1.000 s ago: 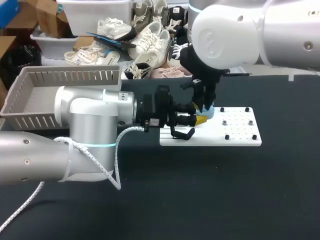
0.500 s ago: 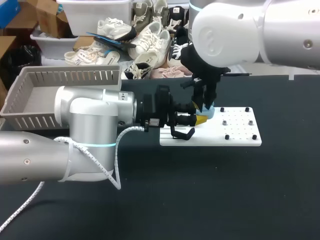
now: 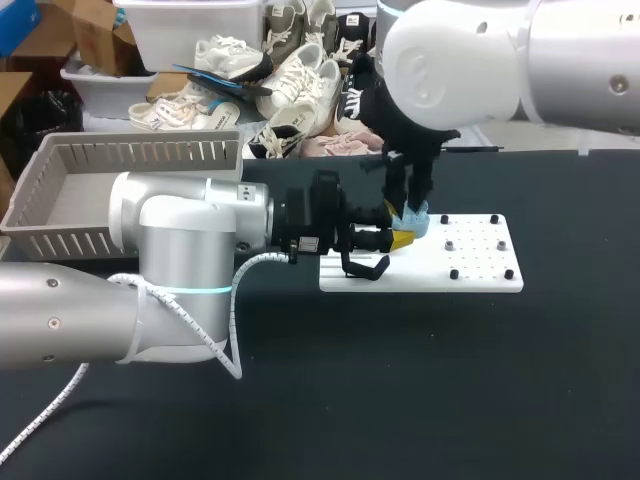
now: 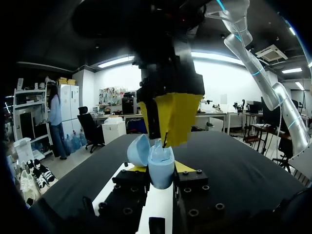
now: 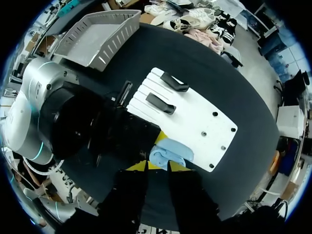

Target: Pick up each earbud case from the left stands, insert the matching earbuds, close the lid, and place the case in the box.

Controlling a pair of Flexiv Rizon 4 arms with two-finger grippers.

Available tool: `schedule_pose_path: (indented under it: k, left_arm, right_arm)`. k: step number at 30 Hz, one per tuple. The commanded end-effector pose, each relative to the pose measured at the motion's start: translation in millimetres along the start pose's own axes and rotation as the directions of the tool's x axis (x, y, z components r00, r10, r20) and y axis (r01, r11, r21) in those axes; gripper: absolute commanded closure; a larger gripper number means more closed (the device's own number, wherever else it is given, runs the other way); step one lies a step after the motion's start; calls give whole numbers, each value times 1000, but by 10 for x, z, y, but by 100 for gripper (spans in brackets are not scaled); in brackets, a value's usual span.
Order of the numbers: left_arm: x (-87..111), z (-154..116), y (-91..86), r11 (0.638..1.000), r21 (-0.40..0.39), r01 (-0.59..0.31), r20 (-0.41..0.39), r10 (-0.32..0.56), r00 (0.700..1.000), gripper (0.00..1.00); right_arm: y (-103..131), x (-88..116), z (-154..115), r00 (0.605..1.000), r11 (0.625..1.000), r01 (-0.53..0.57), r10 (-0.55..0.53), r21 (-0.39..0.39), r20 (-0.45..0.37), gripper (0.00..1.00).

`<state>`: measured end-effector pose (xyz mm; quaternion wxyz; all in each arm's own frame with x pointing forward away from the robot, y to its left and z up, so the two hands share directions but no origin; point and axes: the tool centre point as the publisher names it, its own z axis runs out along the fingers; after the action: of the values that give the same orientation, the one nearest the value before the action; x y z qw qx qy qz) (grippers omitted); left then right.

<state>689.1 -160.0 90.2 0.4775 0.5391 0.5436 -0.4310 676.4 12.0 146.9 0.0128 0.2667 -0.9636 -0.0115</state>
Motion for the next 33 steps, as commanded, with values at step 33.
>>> schedule_pose_path:
  k: [33]
  left_arm:
    - [3,2,-11,1000,-5,-1,2,1,1000,100]
  right_arm:
    - [-456,-355,127,990,990,-140,141,-31,21,77]
